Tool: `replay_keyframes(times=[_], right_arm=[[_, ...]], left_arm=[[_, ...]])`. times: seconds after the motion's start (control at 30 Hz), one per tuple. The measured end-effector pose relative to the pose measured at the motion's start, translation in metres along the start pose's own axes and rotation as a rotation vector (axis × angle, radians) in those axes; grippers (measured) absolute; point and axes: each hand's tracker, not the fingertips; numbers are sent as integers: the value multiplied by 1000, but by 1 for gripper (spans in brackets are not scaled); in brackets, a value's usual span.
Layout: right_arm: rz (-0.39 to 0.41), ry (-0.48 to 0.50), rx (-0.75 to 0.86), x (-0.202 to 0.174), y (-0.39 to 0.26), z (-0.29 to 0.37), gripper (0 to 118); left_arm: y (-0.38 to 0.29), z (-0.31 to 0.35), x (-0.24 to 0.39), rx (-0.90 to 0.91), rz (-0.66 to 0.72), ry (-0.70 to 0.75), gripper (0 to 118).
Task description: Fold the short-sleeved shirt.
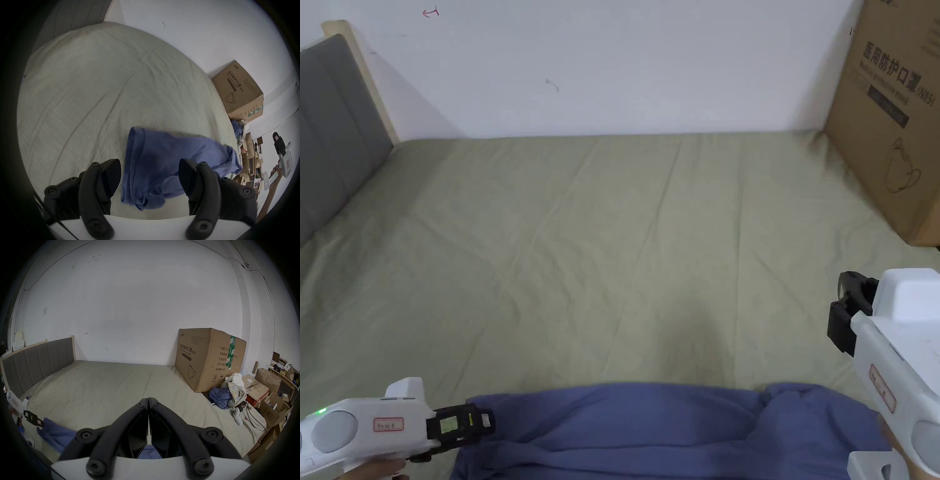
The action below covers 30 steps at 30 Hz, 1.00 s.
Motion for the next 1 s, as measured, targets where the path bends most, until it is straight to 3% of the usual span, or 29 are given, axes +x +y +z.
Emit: replay_keyframes(times=[0.07, 0.17, 0.23, 0.4, 0.6, 0.77, 1.0], right_arm=[[12, -3, -10, -1, -2, -3, 0], [17, -3, -25, -2, -4, -8, 0], [15, -2, -32, -2, -6, -10, 0], [21, 6, -37, -2, -5, -13, 0], [14, 16, -27, 0, 0, -13, 0], [10, 22, -1, 4, 6, -6, 0], [-5, 33, 23, 11, 8, 3, 0]], left_arm=[[1, -10, -4, -17, 10, -2, 78], [-6, -20, 4, -36, 0, -14, 58], [-8, -24, 7, -31, -14, 0, 56], [-8, -33, 3, -30, -57, -11, 9], [-14, -10, 37, 61, -233, 108, 4], [-5, 25, 38, 85, -215, 108, 3], [2, 70, 26, 132, -185, 234, 3]])
